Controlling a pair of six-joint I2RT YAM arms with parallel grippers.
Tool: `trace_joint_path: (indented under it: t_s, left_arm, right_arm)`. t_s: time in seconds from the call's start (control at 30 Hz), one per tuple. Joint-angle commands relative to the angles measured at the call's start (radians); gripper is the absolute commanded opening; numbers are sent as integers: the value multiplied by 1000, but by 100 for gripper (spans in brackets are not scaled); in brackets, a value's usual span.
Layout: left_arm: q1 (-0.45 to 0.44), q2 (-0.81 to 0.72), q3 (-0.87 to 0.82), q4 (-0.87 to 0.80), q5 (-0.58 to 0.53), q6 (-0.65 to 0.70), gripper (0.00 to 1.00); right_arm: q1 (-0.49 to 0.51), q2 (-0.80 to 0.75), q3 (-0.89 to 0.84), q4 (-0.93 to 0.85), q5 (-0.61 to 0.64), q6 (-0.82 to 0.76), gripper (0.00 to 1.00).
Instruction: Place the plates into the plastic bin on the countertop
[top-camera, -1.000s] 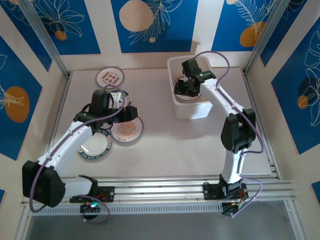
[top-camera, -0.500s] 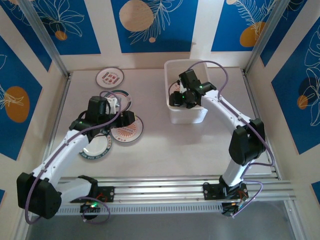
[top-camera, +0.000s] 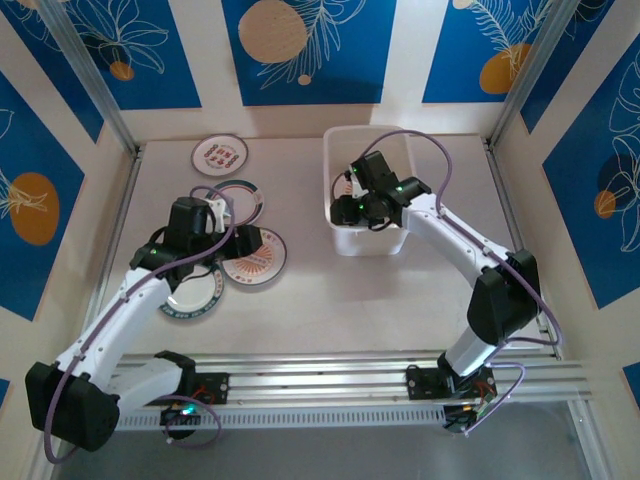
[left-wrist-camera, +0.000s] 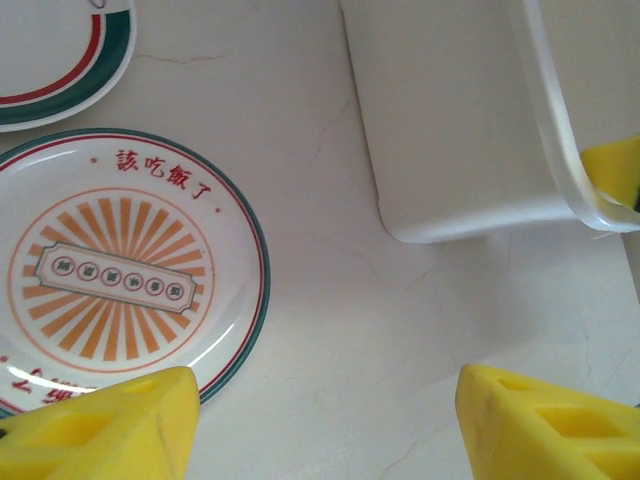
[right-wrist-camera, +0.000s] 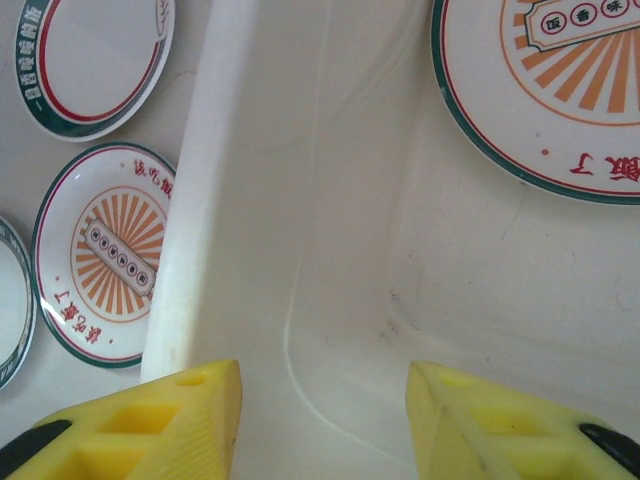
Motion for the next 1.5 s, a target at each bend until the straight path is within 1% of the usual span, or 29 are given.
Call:
trace_joint_path:
  t_s: [0.0,0.2,0.37,0.6,0.77,0.9,1.13,1.47]
  left_arm:
    - [31,-20,0,-52,-38,38,69]
    - [97,14,13,-79,-32,76,70]
    - [162,85,22,-73,-15,103,71]
    - [299,212,49,-20,44,99,71]
    - [385,322,76,45,63,73,70]
    - [438,423,104,117,103,35,69]
    - [479,564,158,178,149,34,68]
    - [505,630,150,221,157,29,68]
  right_arm:
    - [31,-47,-53,-77,-82,-32,48]
    - [44,-110,-118,-69,-116,-40,48]
    - [36,-145,-101,-75,-87,-39,48]
    - [-29,-169,-46,-35,-119,-26,49]
    - [-73,-161,-38,-35,-94,-10,49]
    - [-105,-170,-61,-32,-85,19,49]
    - [-135,-192,-105,-18,-75,61,49]
    - [-159,-170,-110,-11,-82,81,49]
